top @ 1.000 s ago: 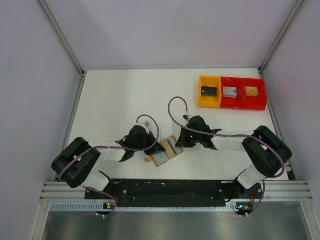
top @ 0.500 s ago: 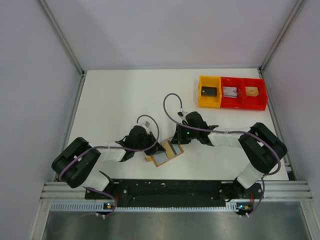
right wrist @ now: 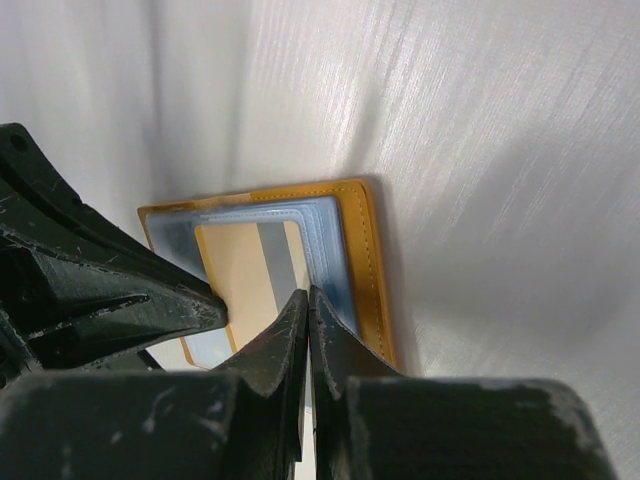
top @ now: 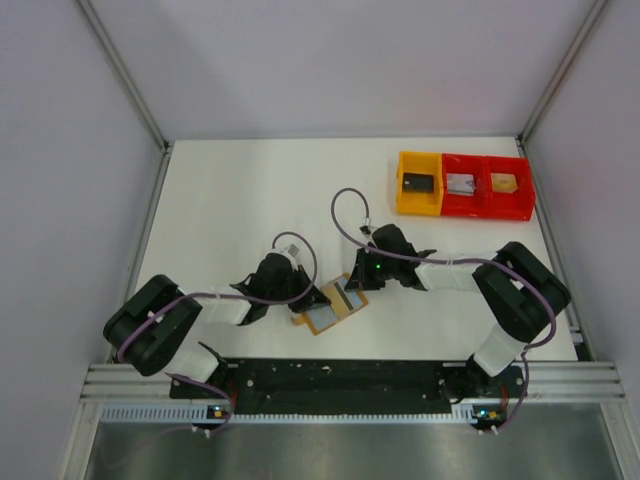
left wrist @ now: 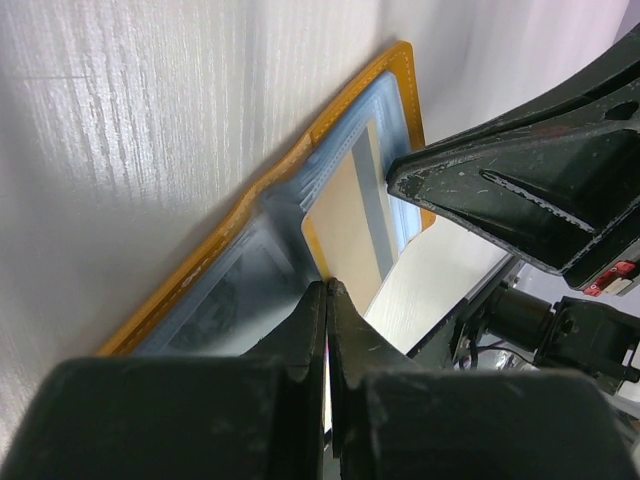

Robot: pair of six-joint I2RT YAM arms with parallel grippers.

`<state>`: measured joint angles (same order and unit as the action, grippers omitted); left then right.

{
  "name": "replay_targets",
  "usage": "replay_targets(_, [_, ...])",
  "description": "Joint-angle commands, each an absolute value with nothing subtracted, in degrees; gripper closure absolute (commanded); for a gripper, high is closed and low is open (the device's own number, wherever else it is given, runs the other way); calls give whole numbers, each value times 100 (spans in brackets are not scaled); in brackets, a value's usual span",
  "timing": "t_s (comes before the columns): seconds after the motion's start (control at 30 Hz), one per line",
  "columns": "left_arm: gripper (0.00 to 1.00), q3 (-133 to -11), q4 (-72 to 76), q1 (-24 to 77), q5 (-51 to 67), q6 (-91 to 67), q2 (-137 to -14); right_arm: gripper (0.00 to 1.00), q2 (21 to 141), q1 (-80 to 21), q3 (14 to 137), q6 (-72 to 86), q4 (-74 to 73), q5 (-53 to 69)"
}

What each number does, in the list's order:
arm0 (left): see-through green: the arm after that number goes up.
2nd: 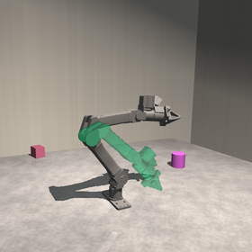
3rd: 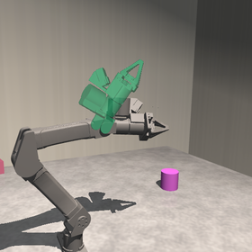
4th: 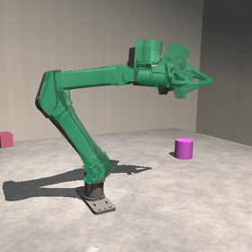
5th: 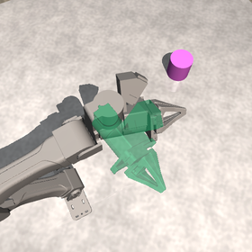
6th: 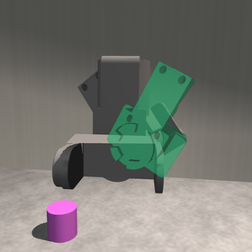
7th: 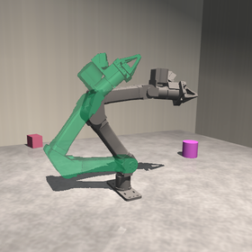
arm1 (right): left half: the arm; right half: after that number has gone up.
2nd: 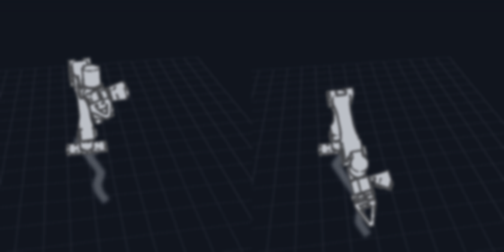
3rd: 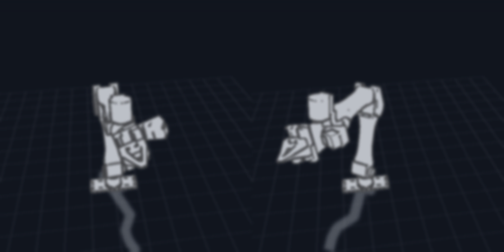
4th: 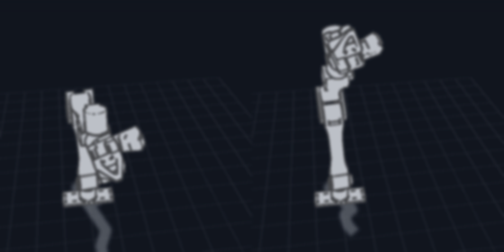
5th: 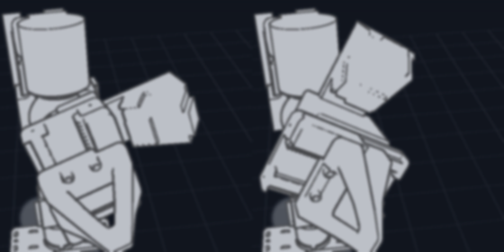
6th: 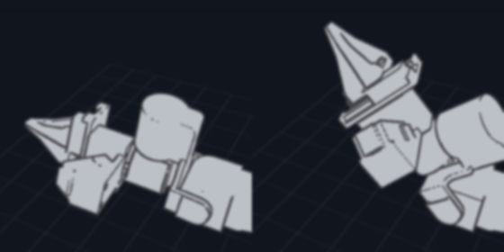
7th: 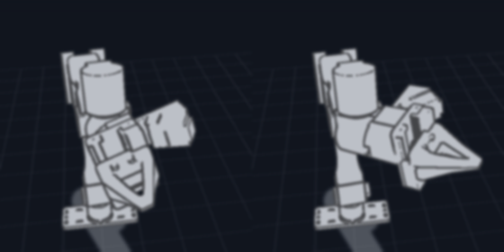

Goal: Take the credit cards out of the card holder
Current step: Remove the credit card from the card holder.

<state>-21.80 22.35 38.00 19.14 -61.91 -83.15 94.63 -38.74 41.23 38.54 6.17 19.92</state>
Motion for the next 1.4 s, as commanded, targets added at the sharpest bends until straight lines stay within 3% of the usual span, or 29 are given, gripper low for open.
replay_targets(0.0, [99, -1995, 2452, 3823, 2021, -6328, -8279, 100, 9624, -3788, 3999, 3788, 220, 1556])
replay_targets(0.33, [95, -1714, 2417, 3788, 1872, -6469, -7981, 100, 9668, -3744, 3964, 3779, 377, 1678])
replay_targets(0.6, [100, -1881, 2391, 3779, 1916, -6398, -8174, 100, 9036, -3762, 3929, 3463, 1054, 2363])
replay_targets(0.7, [100, -1907, 2399, 3779, 1907, -6390, -8218, 100, 9105, -3805, 4139, 3244, 792, 2601])
replay_targets(1.37, [100, -1969, 2426, 3779, 1934, -6354, -8271, 100, 9711, -4579, 5449, 2162, -1151, 1310])
